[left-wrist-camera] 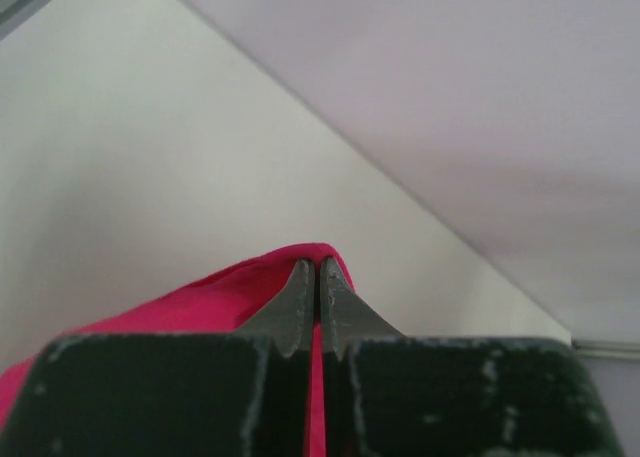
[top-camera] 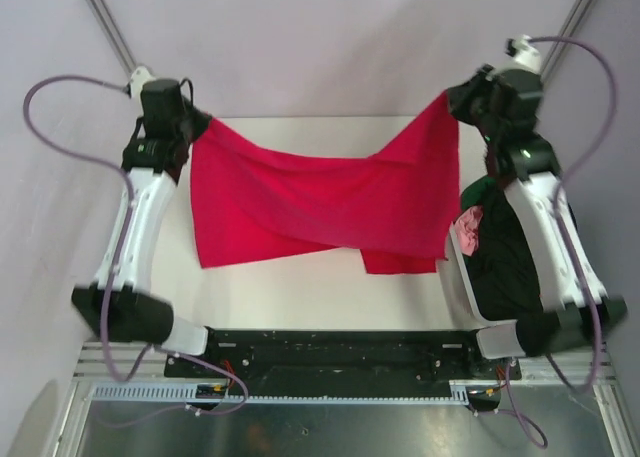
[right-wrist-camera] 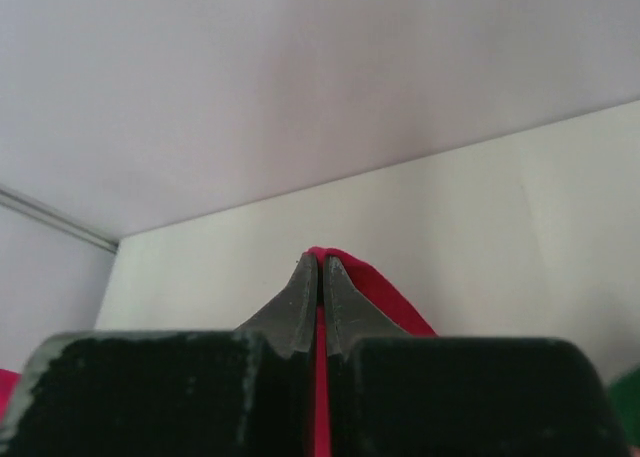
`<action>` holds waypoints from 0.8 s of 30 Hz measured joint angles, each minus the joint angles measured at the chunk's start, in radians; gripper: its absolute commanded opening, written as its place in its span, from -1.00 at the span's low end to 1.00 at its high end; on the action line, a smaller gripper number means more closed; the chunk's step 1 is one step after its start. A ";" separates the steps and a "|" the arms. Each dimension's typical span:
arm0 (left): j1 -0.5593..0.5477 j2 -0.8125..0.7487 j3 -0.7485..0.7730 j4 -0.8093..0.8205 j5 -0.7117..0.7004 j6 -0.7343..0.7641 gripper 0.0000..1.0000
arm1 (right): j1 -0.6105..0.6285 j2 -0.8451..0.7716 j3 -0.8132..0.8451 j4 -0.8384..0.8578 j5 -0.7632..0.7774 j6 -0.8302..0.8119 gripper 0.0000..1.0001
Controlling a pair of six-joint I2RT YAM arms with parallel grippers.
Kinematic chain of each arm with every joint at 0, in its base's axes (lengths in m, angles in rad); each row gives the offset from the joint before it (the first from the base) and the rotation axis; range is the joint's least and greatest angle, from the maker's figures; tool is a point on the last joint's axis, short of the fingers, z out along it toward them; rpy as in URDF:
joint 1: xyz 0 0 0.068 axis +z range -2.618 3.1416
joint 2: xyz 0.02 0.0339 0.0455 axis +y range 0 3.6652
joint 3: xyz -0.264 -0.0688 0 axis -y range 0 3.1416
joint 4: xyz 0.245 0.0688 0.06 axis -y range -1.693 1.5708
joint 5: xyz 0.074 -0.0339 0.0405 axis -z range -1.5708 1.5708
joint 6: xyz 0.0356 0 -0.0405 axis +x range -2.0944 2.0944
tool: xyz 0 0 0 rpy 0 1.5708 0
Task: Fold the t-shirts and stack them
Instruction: Flatten out the tshirt
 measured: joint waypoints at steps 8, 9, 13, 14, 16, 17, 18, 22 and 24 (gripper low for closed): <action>0.125 0.489 0.484 0.110 0.224 -0.028 -1.00 | -0.021 0.465 0.315 0.097 -0.053 -0.004 -1.00; 0.141 0.521 0.541 0.112 0.250 -0.035 -1.00 | -0.023 0.469 0.347 0.100 -0.050 -0.005 -1.00; 0.211 0.560 0.711 0.134 0.335 -0.072 -1.00 | -0.023 0.372 0.389 0.190 -0.026 -0.006 -1.00; 0.232 0.554 0.739 0.153 0.355 -0.082 -1.00 | -0.020 0.327 0.383 0.210 -0.019 -0.006 -1.00; 0.277 0.523 0.755 0.192 0.390 -0.106 -1.00 | -0.009 0.234 0.358 0.241 -0.005 -0.009 -1.00; 0.296 0.502 0.746 0.206 0.409 -0.116 -1.00 | 0.002 0.165 0.323 0.266 0.005 -0.009 -1.00; 0.314 0.474 0.722 0.220 0.426 -0.125 -1.00 | 0.011 0.107 0.289 0.279 0.013 -0.009 -1.00; 0.340 0.336 0.506 0.272 0.481 -0.135 -1.00 | 0.042 -0.078 0.095 0.312 0.030 0.005 -1.00; 0.339 0.269 0.350 0.291 0.507 -0.134 -1.00 | 0.047 -0.141 -0.015 0.304 0.043 0.024 -1.00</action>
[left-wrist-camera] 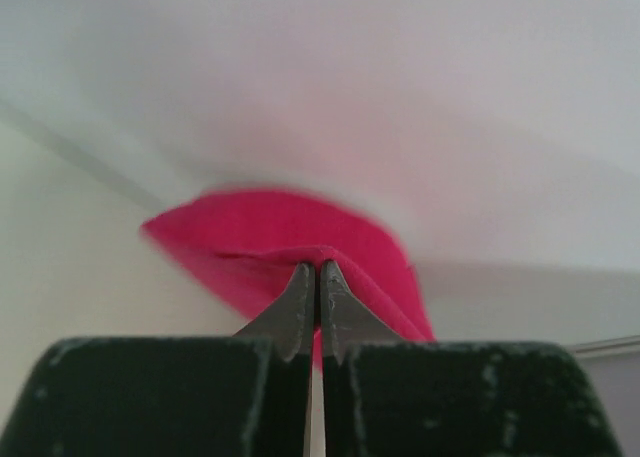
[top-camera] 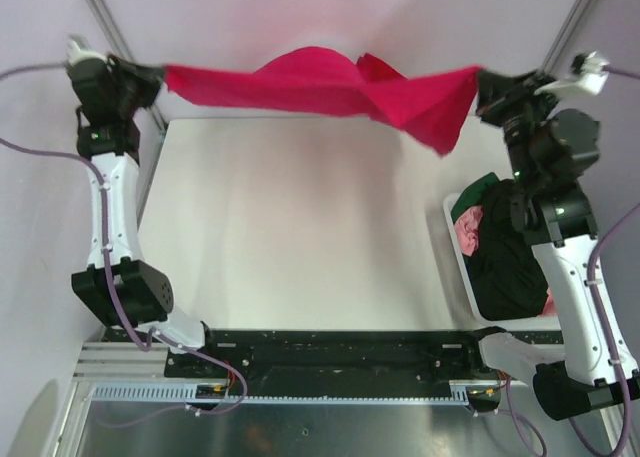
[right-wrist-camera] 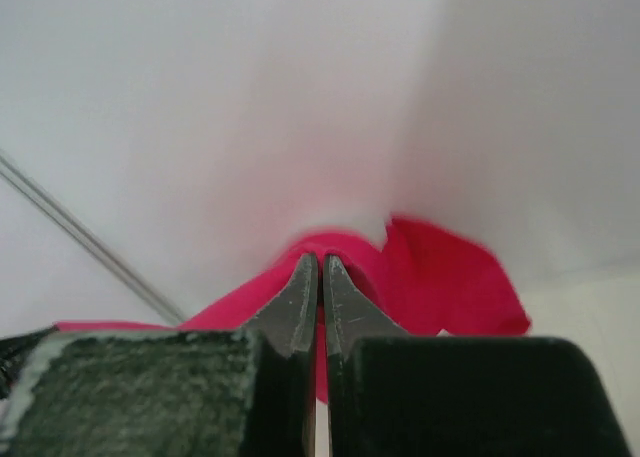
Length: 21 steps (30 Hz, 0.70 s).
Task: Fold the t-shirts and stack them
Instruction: Flatten out the tshirt
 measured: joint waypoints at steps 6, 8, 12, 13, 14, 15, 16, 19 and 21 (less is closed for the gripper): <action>0.002 -0.116 -0.550 0.005 -0.014 0.011 -1.00 | 0.074 -0.036 -0.317 -0.169 0.033 0.074 -1.00; 0.009 -0.119 -0.719 -0.014 -0.032 0.014 -1.00 | 0.107 -0.023 -0.438 -0.254 0.033 0.107 -1.00; 0.040 -0.119 -0.949 -0.060 -0.061 0.024 -1.00 | 0.166 -0.023 -0.648 -0.370 0.018 0.174 -1.00; 0.050 -0.120 -0.983 -0.068 -0.068 0.030 -1.00 | 0.178 -0.024 -0.687 -0.388 0.012 0.187 -1.00; 0.060 -0.122 -1.010 -0.071 -0.079 0.036 -1.00 | 0.192 -0.028 -0.731 -0.404 0.005 0.203 -1.00; 0.069 -0.126 -1.030 -0.072 -0.085 0.042 -1.00 | 0.203 -0.035 -0.770 -0.417 -0.002 0.219 -1.00; 0.076 -0.133 -1.044 -0.072 -0.092 0.050 -1.00 | 0.211 -0.045 -0.806 -0.430 -0.011 0.231 -1.00; 0.084 -0.163 -1.067 -0.068 -0.111 0.070 -1.00 | 0.230 -0.077 -0.872 -0.467 -0.035 0.267 -1.00; 0.084 -0.183 -1.073 -0.063 -0.118 0.084 -0.99 | 0.245 -0.105 -0.887 -0.492 -0.050 0.289 -1.00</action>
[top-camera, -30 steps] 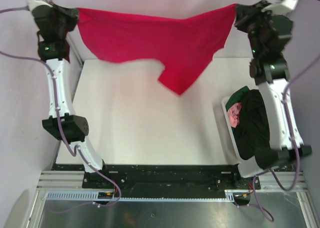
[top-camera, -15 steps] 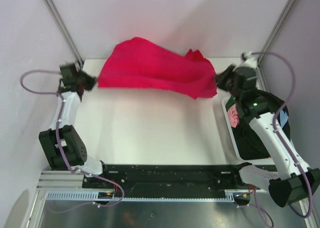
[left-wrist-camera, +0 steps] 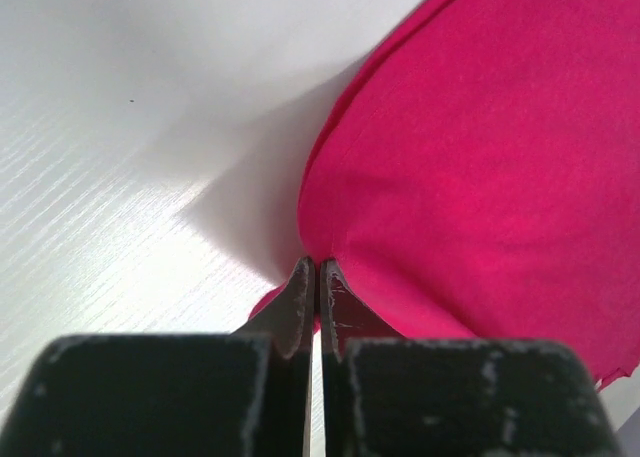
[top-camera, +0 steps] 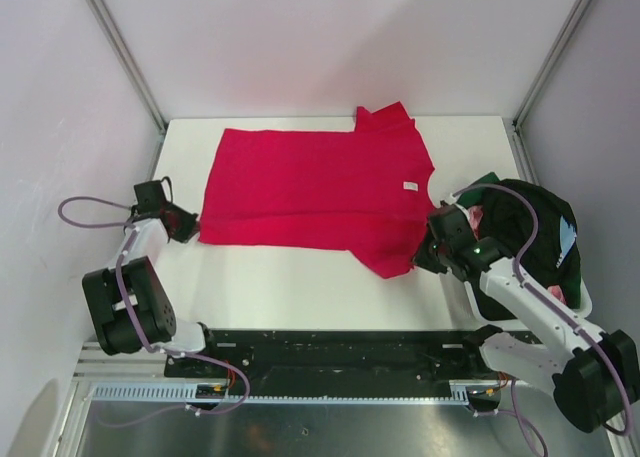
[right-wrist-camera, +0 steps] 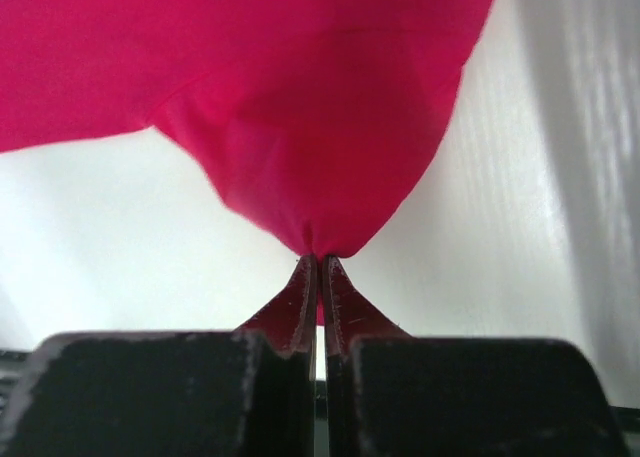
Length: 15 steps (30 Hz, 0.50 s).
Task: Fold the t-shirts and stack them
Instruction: Flatten out the tshirt
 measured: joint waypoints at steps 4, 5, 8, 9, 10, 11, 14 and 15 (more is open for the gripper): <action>0.000 -0.037 -0.011 0.002 -0.016 0.024 -0.90 | 0.048 -0.065 0.000 -0.034 -0.029 0.040 -1.00; 0.000 -0.046 -0.014 0.002 -0.018 0.028 -0.88 | 0.061 -0.085 0.000 -0.047 -0.035 0.050 -1.00; 0.000 -0.065 -0.021 0.001 -0.025 0.038 -0.82 | 0.097 -0.140 0.000 -0.097 -0.043 0.085 -1.00; 0.000 -0.069 -0.024 0.000 -0.026 0.043 -0.78 | 0.105 -0.154 0.000 -0.112 -0.045 0.093 -1.00; 0.000 -0.075 -0.029 0.000 -0.029 0.047 -0.72 | 0.114 -0.170 0.000 -0.131 -0.047 0.106 -1.00; 0.000 -0.080 -0.034 -0.002 -0.032 0.053 -0.63 | 0.119 -0.185 -0.001 -0.151 -0.048 0.119 -1.00; 0.000 -0.096 -0.050 -0.005 -0.044 0.074 -0.15 | 0.128 -0.231 -0.008 -0.205 -0.047 0.149 -0.98; 0.000 -0.105 -0.056 -0.007 -0.047 0.084 -0.04 | 0.128 -0.244 -0.011 -0.219 -0.044 0.156 -0.97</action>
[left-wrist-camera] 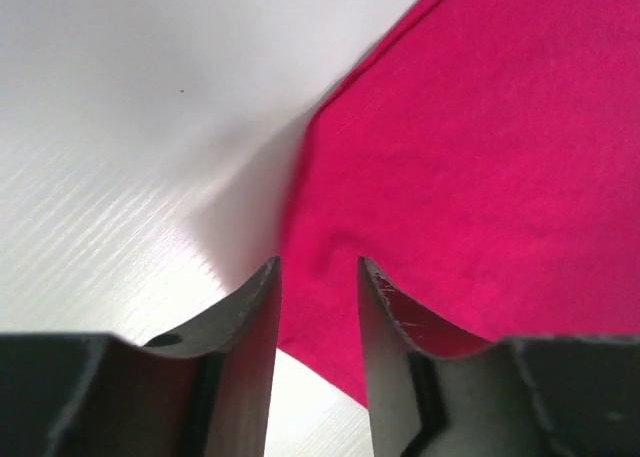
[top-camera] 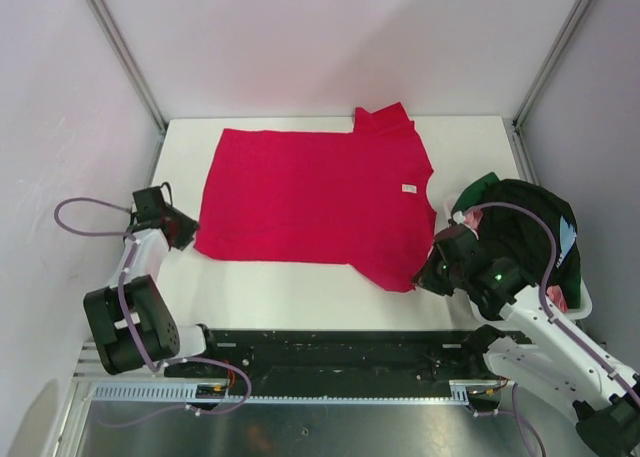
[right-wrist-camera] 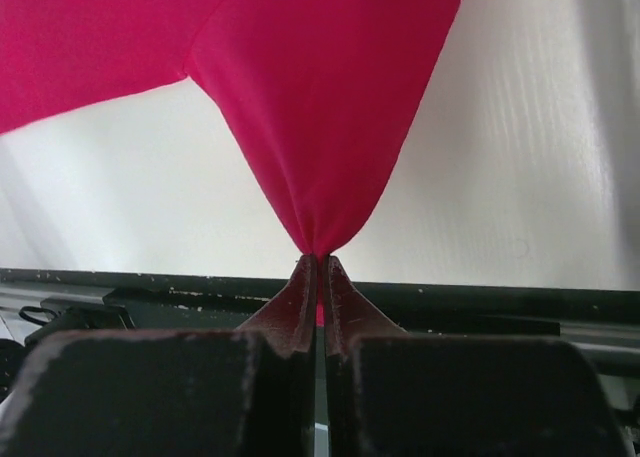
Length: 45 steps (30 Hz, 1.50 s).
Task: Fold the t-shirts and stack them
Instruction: Flatten out the tshirt, then grap the side of the flattened tshirt closest away from the robot with both arms
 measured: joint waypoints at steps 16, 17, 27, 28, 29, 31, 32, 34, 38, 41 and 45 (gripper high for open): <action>-0.001 -0.154 -0.165 -0.048 -0.102 0.029 -0.10 | -0.099 0.183 -0.001 0.133 0.020 -0.096 -0.97; -0.001 -0.154 -0.167 -0.050 -0.106 0.029 -0.11 | -0.102 0.189 -0.001 0.143 0.020 -0.105 -0.97; -0.001 -0.053 -0.156 -0.055 -0.151 0.030 -0.19 | -0.132 0.203 -0.001 0.189 0.000 -0.190 -0.97; -0.001 -0.042 -0.152 -0.055 -0.153 0.029 -0.19 | -0.133 0.203 -0.001 0.190 -0.002 -0.196 -0.98; -0.001 -0.029 -0.146 -0.056 -0.155 0.030 -0.19 | -0.134 0.202 -0.001 0.190 -0.004 -0.200 -0.98; -0.001 -0.013 -0.136 -0.056 -0.160 0.029 -0.19 | -0.135 0.200 -0.001 0.190 -0.007 -0.205 -0.98; -0.001 -0.007 -0.130 -0.057 -0.164 0.029 -0.19 | -0.135 0.199 -0.001 0.190 -0.008 -0.208 -0.98; -0.001 0.003 -0.120 -0.057 -0.174 0.029 -0.20 | -0.137 0.198 -0.001 0.192 -0.011 -0.215 -0.98; -0.001 0.026 -0.095 -0.056 -0.187 0.029 -0.24 | -0.143 0.198 -0.001 0.197 -0.014 -0.227 -0.99; -0.001 0.043 -0.082 -0.053 -0.199 0.029 -0.24 | -0.150 0.198 -0.001 0.197 -0.018 -0.235 -0.99; -0.001 0.053 -0.080 -0.053 -0.206 0.029 -0.25 | -0.161 0.198 -0.001 0.197 -0.024 -0.249 -1.00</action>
